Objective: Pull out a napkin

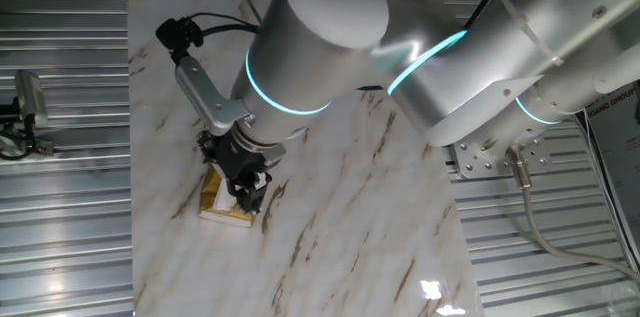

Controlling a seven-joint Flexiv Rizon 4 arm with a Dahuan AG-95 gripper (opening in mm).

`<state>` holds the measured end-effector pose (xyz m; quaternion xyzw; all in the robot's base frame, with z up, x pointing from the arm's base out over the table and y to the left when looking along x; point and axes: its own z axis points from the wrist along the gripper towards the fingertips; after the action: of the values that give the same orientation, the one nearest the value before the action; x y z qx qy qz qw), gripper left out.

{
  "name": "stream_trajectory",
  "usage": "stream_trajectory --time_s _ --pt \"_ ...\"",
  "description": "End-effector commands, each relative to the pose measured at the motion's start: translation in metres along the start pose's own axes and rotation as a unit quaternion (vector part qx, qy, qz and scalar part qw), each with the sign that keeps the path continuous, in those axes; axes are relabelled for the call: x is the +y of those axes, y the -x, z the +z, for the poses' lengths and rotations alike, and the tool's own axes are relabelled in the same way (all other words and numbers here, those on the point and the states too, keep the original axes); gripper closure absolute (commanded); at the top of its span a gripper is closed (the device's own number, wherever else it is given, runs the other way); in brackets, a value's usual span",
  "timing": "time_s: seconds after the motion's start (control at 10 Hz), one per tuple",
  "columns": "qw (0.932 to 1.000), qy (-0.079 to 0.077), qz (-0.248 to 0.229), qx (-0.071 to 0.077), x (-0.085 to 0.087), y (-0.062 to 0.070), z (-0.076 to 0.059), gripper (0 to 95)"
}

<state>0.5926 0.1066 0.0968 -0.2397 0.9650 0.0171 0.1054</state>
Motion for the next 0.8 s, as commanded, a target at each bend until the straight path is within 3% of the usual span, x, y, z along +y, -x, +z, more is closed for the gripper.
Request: stream_trajectory --time_s 0.1,0.5,0.7,0.8 --pt "1.0 0.003 0.001 0.0 -0.0001 0.0 -0.0003 19.0" --pt "0.9999 0.007 0.008 -0.004 -0.0023 -0.0012 -0.0007 19.0" --pt "0.998 0.034 0.05 -0.019 -0.0035 -0.0026 -0.0011 19.0" --pt "0.998 0.034 0.05 -0.019 -0.0034 -0.0027 -0.0011 19.0"
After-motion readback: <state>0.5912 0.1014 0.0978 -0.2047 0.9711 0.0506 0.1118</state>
